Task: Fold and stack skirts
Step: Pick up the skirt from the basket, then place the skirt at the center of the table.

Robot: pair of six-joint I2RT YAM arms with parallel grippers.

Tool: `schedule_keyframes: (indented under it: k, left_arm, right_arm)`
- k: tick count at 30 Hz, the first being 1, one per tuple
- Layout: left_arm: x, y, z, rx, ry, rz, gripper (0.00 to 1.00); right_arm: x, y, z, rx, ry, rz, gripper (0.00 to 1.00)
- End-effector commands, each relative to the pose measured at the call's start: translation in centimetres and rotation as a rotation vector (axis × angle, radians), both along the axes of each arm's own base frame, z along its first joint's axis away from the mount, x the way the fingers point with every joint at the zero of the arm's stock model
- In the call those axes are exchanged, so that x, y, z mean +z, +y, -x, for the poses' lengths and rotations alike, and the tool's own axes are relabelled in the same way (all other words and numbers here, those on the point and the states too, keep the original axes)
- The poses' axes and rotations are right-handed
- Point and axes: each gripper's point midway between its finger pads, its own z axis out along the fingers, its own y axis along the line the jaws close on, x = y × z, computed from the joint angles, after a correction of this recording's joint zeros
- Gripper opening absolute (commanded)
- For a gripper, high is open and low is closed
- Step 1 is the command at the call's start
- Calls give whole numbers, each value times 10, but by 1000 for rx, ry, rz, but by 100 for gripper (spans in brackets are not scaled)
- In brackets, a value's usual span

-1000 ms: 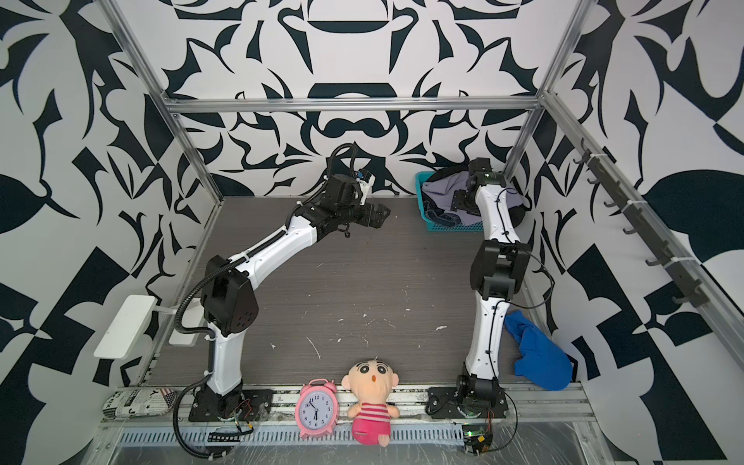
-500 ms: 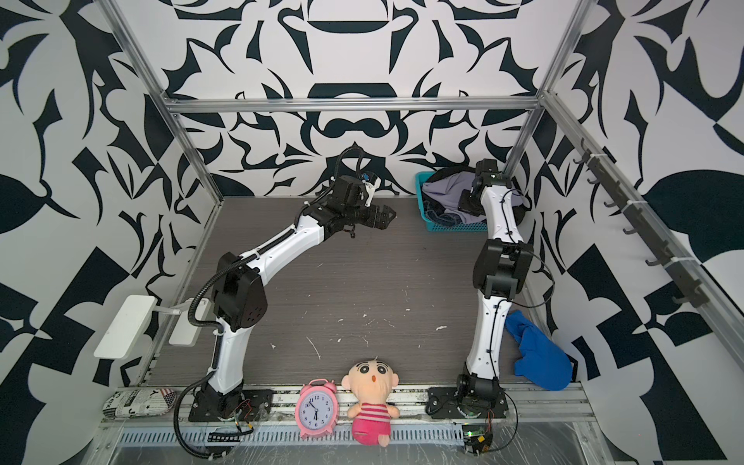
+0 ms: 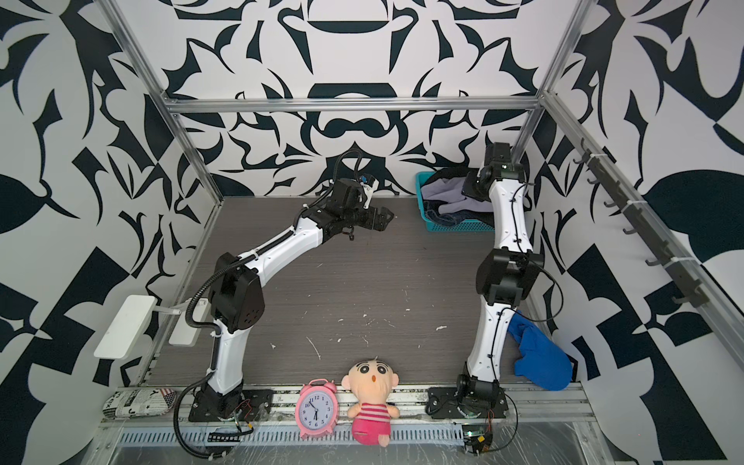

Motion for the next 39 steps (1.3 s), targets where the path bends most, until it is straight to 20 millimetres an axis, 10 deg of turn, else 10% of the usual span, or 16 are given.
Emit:
schedule_keyframes:
  k: [1,10,19,25,30,33,39]
  left_arm:
    - [46,10,4,44,-88,56,96]
    - [82,39,15,107,-211,58,96]
    - [102,100,40,204,-322,92,92]
    - [79,173,63,318,-330,82,80]
    - [25,214,80,376,-217,-7,22]
    - [1,225,98,379,-159,-47,5]
    - [-33,237,115,396,-86,-88,0]
  right_arm:
    - [84,31,19,76,-166,-11,0]
    - [194,101,60,241,-424,67,0]
    - [237,222,116,537,-566,43,0]
    - [182,280,114,681,-476,-58,0]
    - [90,308,106,736,-346,-145,0]
    - [26,313,109,751,-223,-177,40]
    - [-54,289,124,689,-40,-75,49]
